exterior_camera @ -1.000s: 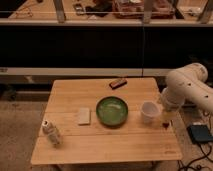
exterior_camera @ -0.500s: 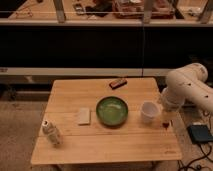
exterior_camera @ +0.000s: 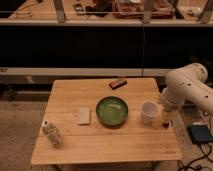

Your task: Knock the bottle over

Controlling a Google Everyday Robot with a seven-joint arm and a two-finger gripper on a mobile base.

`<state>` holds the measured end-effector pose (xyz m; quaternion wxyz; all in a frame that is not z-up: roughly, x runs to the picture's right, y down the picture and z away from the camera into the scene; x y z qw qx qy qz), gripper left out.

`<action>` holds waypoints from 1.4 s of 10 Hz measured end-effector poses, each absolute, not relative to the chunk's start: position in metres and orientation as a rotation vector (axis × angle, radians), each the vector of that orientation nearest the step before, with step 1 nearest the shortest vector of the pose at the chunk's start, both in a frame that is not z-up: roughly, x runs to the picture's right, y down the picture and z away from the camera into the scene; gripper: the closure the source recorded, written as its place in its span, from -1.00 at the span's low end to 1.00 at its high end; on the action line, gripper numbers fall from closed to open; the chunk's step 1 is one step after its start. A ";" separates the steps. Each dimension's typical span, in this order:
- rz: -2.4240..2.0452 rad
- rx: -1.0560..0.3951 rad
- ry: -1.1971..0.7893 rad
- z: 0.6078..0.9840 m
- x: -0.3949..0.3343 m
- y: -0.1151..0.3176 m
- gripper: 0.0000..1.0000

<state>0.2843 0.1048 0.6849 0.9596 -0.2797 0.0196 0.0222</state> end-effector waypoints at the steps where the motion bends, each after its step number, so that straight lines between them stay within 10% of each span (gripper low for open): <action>1: 0.045 -0.567 0.039 0.685 0.284 0.105 -0.30; 9: 0.005 -0.516 0.000 0.678 0.265 0.085 -0.30; 14: -0.340 -0.293 -0.218 0.573 0.067 0.015 -0.30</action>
